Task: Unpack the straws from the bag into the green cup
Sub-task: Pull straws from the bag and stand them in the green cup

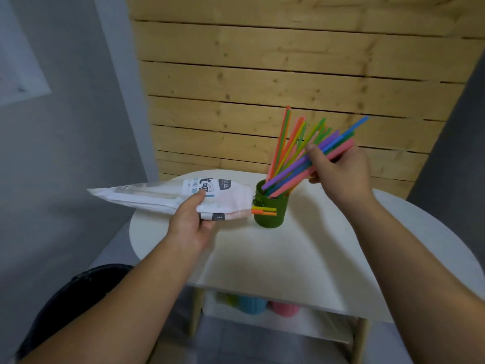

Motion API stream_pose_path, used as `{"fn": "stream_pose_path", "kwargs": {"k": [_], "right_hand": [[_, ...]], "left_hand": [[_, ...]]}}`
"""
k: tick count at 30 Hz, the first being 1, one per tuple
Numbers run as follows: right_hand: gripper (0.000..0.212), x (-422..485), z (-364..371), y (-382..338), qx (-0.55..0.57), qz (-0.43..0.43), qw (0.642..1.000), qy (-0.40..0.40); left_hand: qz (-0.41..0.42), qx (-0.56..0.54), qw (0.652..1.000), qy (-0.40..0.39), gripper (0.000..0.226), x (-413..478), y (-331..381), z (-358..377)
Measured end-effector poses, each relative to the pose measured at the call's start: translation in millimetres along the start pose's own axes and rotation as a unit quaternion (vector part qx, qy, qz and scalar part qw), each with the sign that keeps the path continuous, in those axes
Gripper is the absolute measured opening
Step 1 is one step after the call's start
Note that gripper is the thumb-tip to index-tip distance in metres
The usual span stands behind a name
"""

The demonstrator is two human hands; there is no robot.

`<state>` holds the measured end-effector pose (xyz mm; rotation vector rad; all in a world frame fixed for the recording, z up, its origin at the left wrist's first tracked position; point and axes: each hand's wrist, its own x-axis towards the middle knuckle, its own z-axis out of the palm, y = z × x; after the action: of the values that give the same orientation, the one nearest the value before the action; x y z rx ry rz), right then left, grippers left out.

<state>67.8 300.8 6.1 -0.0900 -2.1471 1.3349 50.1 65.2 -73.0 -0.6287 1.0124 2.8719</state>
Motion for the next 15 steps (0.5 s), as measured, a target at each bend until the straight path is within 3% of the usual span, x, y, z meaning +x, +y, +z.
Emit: {"fn": "stream_pose_path", "kwargs": {"k": [8,15], "right_hand": [[0.026,8.3,26.7,12.2,-0.071,0.041,0.996,-0.025],[0.012,1.9,41.0,24.1,0.063,0.138,0.986,-0.069]], "left_hand": [[-0.011,-0.004,1.000,-0.001,0.035,1.0,-1.8,0.8],[-0.010,0.000,1.000,-0.001,0.037,-2.4,-1.3,3.6]]}}
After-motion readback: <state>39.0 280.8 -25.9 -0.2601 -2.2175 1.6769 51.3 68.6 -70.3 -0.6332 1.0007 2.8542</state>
